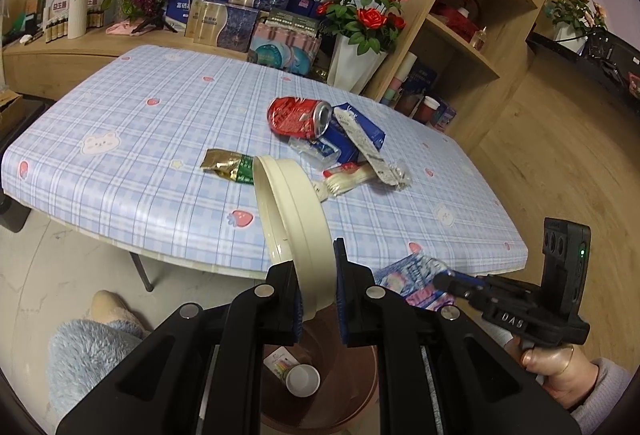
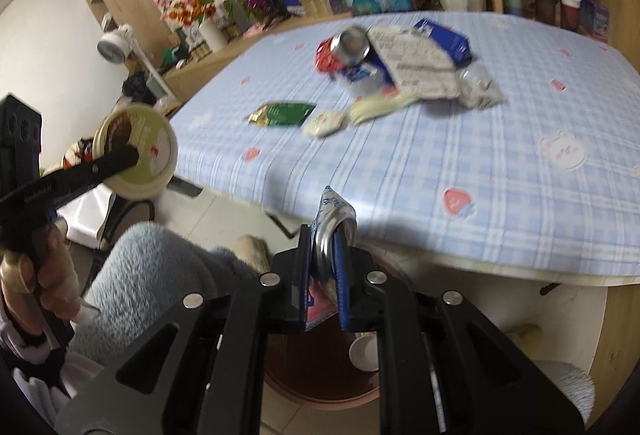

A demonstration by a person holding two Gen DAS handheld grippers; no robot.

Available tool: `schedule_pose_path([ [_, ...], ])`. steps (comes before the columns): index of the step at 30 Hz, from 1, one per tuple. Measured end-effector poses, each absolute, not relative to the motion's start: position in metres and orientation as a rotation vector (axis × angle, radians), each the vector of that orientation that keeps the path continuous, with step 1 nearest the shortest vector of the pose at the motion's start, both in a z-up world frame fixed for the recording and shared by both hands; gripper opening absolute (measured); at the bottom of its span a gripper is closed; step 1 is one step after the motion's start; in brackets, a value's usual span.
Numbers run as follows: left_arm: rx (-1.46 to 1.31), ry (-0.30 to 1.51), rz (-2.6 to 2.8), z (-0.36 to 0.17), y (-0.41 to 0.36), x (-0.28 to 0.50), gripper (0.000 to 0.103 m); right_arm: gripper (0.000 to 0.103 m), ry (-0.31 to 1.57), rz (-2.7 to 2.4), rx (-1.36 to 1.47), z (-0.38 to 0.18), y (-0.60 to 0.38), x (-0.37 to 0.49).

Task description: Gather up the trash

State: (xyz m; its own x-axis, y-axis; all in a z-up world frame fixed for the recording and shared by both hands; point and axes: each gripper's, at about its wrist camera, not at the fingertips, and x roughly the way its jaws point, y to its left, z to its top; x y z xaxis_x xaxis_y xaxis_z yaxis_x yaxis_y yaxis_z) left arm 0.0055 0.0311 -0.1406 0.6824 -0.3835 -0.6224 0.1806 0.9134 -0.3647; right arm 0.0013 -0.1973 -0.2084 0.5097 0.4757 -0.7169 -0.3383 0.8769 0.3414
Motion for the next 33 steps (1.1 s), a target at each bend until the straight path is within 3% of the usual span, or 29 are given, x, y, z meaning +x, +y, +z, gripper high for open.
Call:
schedule_pose_path([
  [7, -0.294, 0.794, -0.324, -0.159, 0.029, 0.004, 0.013, 0.017, 0.984, 0.537, 0.145, -0.23, -0.179, -0.001],
  [9, -0.289, 0.799, -0.331, -0.161, 0.027, 0.004, 0.013, 0.034, 0.998, 0.551, 0.152, -0.234, -0.176, -0.002],
  [13, -0.28, 0.803, -0.341, -0.164, 0.023, 0.003, 0.013, 0.045, 0.954, 0.526, 0.161, -0.226, -0.18, -0.001],
  [18, -0.26, 0.809, -0.36, -0.167, 0.015, 0.001, 0.013, 0.082, 0.861, 0.423, 0.154, -0.209, -0.196, 0.003],
  [21, -0.237, 0.826, -0.384, -0.171, 0.006, -0.001, 0.013, 0.091, 0.825, 0.363, 0.153, -0.2, -0.206, 0.01],
  [33, -0.164, 0.881, -0.439, -0.188, -0.02, -0.01, 0.013, 0.097, 0.738, 0.25, 0.132, -0.169, -0.232, 0.017],
])
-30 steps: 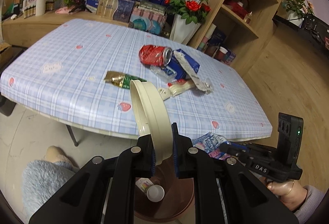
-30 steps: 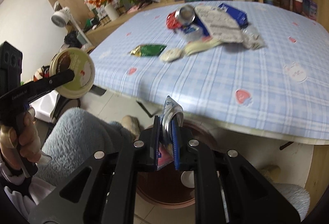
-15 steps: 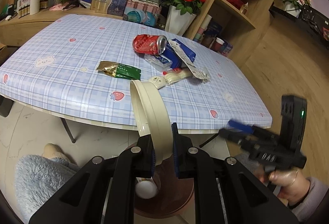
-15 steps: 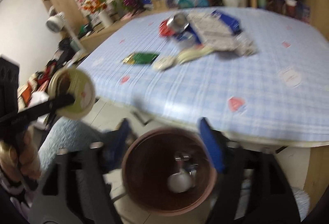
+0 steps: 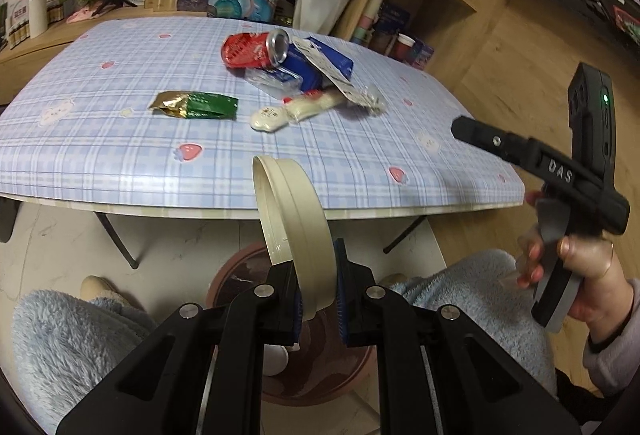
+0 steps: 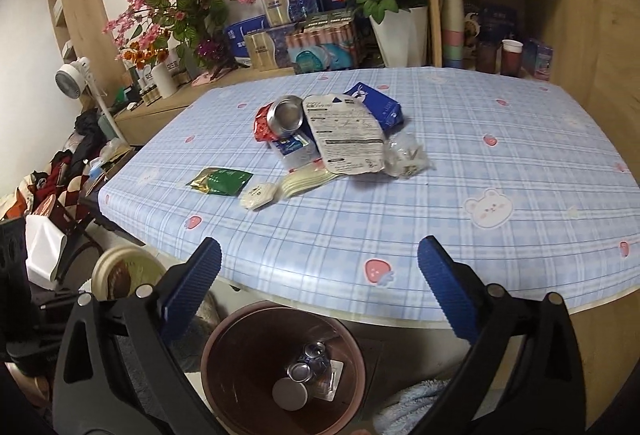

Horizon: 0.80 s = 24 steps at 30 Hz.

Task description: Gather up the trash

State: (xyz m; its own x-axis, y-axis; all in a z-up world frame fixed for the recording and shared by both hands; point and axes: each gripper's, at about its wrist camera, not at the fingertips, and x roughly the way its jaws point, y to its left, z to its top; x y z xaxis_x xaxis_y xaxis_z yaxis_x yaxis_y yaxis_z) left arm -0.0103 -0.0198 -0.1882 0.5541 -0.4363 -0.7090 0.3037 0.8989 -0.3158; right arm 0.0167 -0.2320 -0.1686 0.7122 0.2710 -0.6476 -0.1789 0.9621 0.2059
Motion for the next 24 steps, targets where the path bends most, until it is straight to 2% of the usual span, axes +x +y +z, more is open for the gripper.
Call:
schedule_pose_path([
  [6, -0.132, 0.902, -0.453, -0.193, -0.027, -0.013, 0.013, 0.097, 0.74, 0.237, 0.135, -0.17, -0.234, 0.014],
  [8, -0.127, 0.909, -0.457, -0.194, -0.028, -0.014, 0.016, 0.097, 0.742, 0.234, 0.134, -0.171, -0.234, 0.012],
  [9, -0.128, 0.913, -0.457, -0.195, -0.028, -0.013, 0.02, 0.097, 0.743, 0.232, 0.133, -0.171, -0.235, 0.012],
  [11, -0.138, 0.909, -0.451, -0.194, -0.026, -0.012, 0.043, 0.097, 0.744, 0.226, 0.129, -0.171, -0.235, 0.011],
  [20, -0.126, 0.809, -0.336, -0.177, -0.008, -0.002, 0.078, 0.097, 0.736, 0.19, 0.115, -0.17, -0.239, 0.012],
  [24, -0.103, 0.75, -0.275, -0.166, 0.004, 0.006, 0.086, 0.097, 0.728, 0.164, 0.112, -0.17, -0.244, 0.014],
])
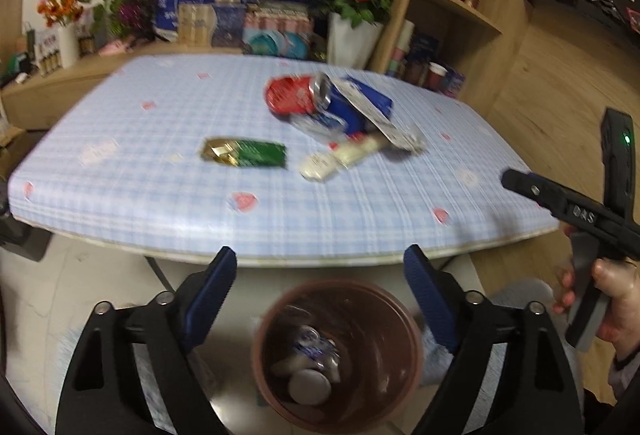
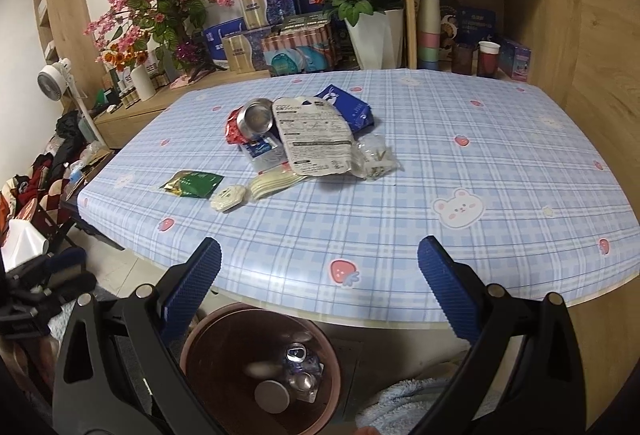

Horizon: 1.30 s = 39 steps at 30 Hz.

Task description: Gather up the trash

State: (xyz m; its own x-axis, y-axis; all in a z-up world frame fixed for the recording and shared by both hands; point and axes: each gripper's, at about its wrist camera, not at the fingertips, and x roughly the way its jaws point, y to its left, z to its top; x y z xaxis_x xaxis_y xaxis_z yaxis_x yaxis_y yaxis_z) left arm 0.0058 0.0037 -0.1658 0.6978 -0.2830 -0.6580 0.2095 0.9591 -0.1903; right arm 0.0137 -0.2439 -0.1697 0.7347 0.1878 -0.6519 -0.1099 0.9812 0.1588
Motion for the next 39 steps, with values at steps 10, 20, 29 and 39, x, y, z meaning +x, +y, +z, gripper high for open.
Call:
schedule_pose_path([
  [10, -0.058, 0.628, -0.183, -0.141, 0.025, 0.025, 0.09, 0.097, 0.706, 0.144, 0.132, -0.169, -0.256, 0.021],
  [20, -0.044, 0.607, -0.155, -0.14, 0.036, 0.045, 0.09, 0.097, 0.695, 0.128, 0.11, -0.175, -0.26, 0.031],
  [29, -0.028, 0.658, -0.164, -0.154, 0.039, 0.072, 0.09, 0.097, 0.724, 0.123, 0.136, -0.192, -0.27, 0.055],
  [39, -0.011, 0.752, -0.159, -0.183, 0.038, 0.129, 0.084, 0.097, 0.797, 0.102, 0.091, -0.22, -0.271, 0.086],
])
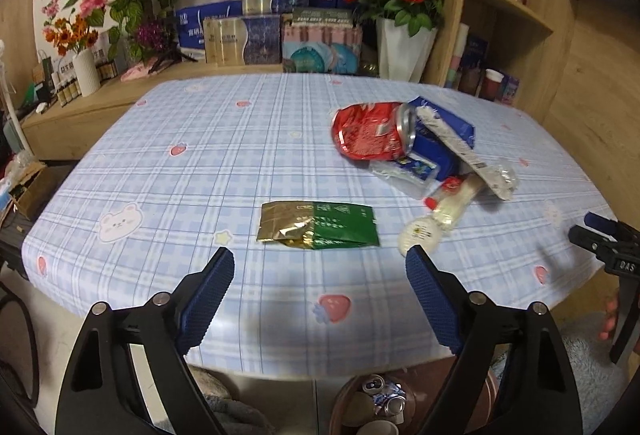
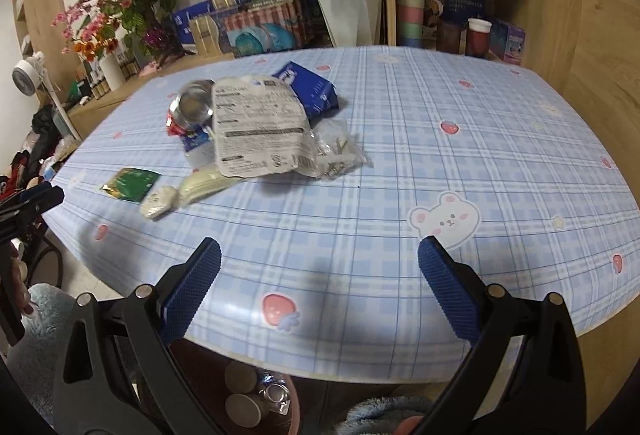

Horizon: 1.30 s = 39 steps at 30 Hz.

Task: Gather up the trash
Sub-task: 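Grasp the green-gold snack wrapper with the left gripper and lift it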

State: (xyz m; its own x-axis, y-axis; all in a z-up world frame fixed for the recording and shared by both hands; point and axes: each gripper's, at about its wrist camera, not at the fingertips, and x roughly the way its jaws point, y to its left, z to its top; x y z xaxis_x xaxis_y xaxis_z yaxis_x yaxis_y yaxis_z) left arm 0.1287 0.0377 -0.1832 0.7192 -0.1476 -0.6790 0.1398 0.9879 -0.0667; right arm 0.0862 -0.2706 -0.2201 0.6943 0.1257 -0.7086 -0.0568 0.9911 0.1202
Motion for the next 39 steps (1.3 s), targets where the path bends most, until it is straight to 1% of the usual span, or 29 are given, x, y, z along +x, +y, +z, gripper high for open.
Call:
schedule_pose_path([
  [5, -0.012, 0.796, -0.153, -0.196, 0.048, 0.155, 0.083, 0.097, 0.819, 0.108, 0.103, -0.229, -0.271, 0.102],
  [14, 0.072, 0.856, -0.195, -0.224, 0.063, 0.193, 0.081, 0.097, 0.85, 0.125, 0.12, -0.242, -0.266, 0.121],
  [22, 0.291, 0.883, -0.36, -0.234, 0.045, 0.224, 0.081, 0.097, 0.865, 0.121, 0.129, -0.246, -0.269, 0.132],
  [35, 0.346, 0.945, -0.545, -0.244, 0.01, 0.262, 0.081, 0.097, 0.88, 0.11, 0.124, -0.249, -0.268, 0.144],
  [36, 0.34, 0.946, -0.546, -0.243, 0.009, 0.263, 0.078, 0.097, 0.88, 0.107, 0.122, -0.248, -0.267, 0.145],
  [38, 0.32, 0.95, -0.558, -0.243, 0.007, 0.262, 0.056, 0.097, 0.88, 0.105, 0.107, -0.246, -0.265, 0.149],
  [39, 0.302, 0.955, -0.549, -0.242, 0.007, 0.262, 0.052, 0.097, 0.882, 0.107, 0.101, -0.245, -0.264, 0.151],
])
